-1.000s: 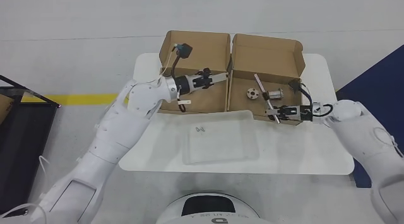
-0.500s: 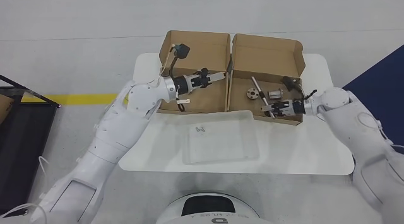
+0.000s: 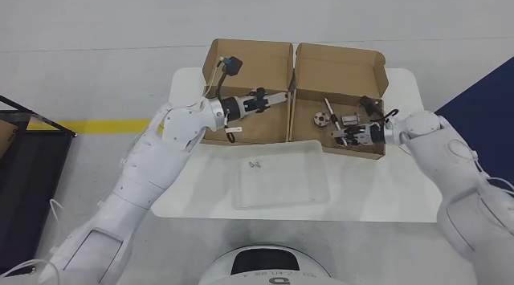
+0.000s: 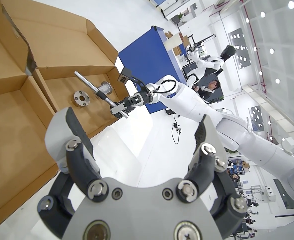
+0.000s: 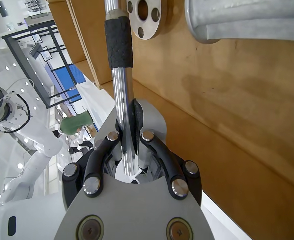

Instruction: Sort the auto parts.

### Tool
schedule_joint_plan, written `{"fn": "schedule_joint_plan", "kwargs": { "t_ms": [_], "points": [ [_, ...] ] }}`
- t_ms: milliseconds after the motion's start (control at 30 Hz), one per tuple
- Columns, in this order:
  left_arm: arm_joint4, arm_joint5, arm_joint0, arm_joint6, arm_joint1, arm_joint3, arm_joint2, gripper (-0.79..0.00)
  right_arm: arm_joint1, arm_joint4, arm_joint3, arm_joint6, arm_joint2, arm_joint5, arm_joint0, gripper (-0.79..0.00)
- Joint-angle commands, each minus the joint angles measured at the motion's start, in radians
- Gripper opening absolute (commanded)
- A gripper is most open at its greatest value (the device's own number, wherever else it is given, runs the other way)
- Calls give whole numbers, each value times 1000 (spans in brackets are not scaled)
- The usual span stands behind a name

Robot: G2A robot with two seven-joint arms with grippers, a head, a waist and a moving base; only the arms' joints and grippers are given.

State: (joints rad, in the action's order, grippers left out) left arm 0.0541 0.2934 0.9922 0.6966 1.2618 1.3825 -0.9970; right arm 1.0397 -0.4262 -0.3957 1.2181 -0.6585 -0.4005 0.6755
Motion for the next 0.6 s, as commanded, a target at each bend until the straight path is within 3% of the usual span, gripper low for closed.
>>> {"fn": "schedule_joint_plan", "kwargs": {
  "t_ms": [0,267,400,467,567],
  "points": [
    [4,-1,-1,0,0,1,1,0,1,-15,19,-18,-13,-18,1,0],
    [7,-1,6,-2,-1,7,-3,0,-15,-51,83,-132,-71,-116,24,0],
    [-18,1,7,21,0,14,-1,0,-35,-53,75,-237,-107,-248,41,0],
    [-105,0,7,79,1,15,-1,0,-48,-39,43,-293,-124,-342,53,0],
    [-347,-39,-3,251,4,4,-11,0,-69,-3,-46,-356,-150,-488,82,0]
  ]
}}
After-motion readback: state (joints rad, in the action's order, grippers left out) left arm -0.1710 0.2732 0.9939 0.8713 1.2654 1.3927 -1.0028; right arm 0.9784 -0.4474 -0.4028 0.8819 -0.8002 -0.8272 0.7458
